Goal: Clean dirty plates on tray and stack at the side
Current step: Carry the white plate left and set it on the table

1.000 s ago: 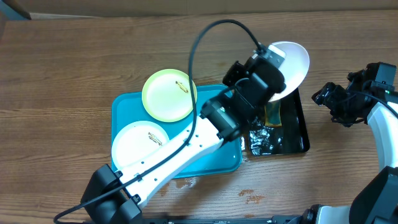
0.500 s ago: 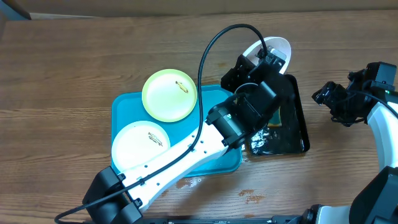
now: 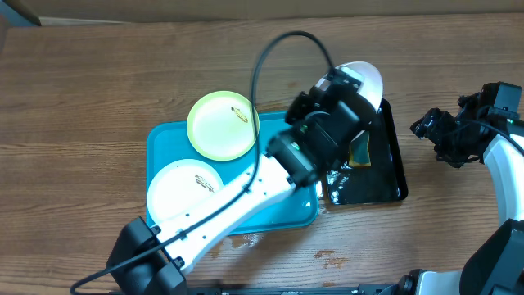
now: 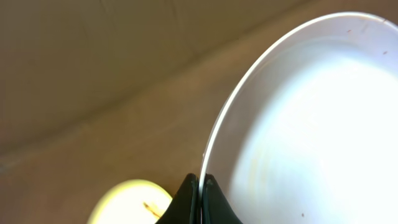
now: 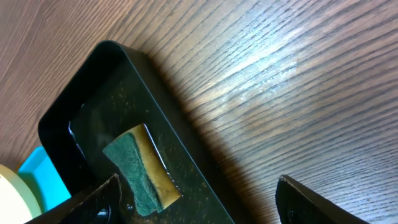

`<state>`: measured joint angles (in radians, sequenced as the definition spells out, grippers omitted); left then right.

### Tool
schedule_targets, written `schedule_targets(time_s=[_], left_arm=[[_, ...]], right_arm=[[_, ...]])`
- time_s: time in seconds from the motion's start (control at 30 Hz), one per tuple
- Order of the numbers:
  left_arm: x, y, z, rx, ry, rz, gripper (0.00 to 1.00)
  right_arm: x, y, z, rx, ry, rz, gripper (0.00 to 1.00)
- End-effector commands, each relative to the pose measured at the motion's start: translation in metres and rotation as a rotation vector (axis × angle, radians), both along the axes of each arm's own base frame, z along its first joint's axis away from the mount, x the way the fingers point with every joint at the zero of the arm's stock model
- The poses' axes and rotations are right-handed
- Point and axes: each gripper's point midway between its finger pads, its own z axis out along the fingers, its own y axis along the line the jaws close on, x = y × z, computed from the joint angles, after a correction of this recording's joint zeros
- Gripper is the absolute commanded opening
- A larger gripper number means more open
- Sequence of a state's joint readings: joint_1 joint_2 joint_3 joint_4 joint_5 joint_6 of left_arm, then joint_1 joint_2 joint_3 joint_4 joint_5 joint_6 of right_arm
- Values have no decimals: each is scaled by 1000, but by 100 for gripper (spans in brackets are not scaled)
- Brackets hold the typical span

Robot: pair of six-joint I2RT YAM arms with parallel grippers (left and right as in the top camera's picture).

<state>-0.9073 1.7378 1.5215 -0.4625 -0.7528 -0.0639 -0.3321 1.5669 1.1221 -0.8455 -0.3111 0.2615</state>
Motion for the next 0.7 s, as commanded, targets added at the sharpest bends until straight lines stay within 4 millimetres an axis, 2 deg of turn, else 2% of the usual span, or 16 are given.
schedule_targets(time_s=[0.0,0.07,0.2,0.33,0.43,0.57,0.67], left_arm=[[23,11,-4,-393,265,-24,4],[29,20,-1,-488,364,-69,4],[52,79,15,-697,502,-53,4],[76,178,14,-835,525,123,4],[78,265,0,-849,506,349,4],[59,379,-22,-829,464,671,4],[36,442,-37,-810,436,858,4]], right_arm=[[10,13,11,37,-42,34,80],[11,21,11,35,-43,61,80],[15,46,12,32,-51,136,80],[16,72,9,-9,-46,213,80],[15,85,7,-57,-35,257,81],[13,106,6,-83,-35,318,80],[13,116,6,-99,-41,348,80]])
